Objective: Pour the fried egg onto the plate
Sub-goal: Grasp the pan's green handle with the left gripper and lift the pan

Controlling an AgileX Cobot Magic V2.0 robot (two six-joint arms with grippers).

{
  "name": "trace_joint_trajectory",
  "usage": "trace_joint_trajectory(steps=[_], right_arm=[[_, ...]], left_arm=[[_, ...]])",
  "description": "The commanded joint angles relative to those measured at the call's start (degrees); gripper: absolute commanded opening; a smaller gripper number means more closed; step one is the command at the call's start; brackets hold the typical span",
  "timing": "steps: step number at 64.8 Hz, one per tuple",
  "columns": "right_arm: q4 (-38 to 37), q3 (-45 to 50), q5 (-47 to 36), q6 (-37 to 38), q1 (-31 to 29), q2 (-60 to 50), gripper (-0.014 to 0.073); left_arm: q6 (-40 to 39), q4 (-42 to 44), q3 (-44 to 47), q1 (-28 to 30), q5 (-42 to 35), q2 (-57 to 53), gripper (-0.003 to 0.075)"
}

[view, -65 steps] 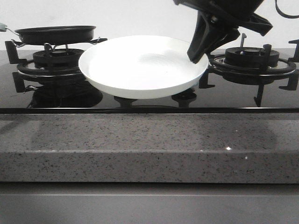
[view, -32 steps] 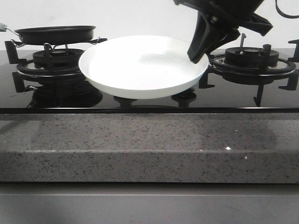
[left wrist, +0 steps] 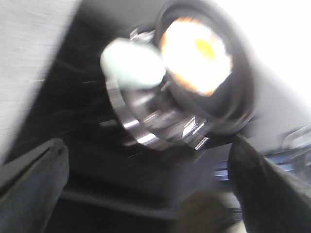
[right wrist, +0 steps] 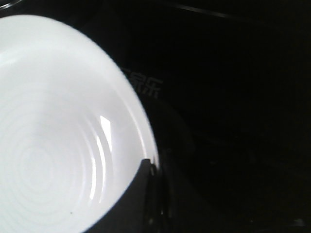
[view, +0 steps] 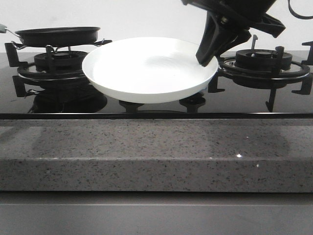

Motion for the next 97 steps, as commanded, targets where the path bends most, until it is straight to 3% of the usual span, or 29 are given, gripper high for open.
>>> trace_joint_trajectory(steps=[1, 15, 34, 66, 97], right_arm=[[0.73, -1.27, -2.72, -0.67, -0.09, -2.02, -0.0068], [0.73, -1.27, -2.72, -0.67, -0.09, -2.02, -0.0068], [0.73, -1.27, -2.72, -0.67, -0.09, -2.02, -0.0068], [0.73, -1.27, -2.66, -0.67, -0.09, -2.02, -0.0068], [0.73, -1.27, -2.66, -0.67, -0.09, -2.02, -0.0068]], left_arm=[[1.46, -12.42, -2.67, 1.15, 0.36, 2.71, 0.0652], [5.44, -28.70, -2.79, 1.26, 2.51, 10.70, 0.0652], [8.92, -41.18, -2.79, 1.26, 6.21, 17.58, 0.0613], [8.92, -44.42, -2.79, 1.26, 7.76, 19.43, 0.0244], [8.92, -46.68, -2.79, 1.26, 10.30, 19.43, 0.0007]])
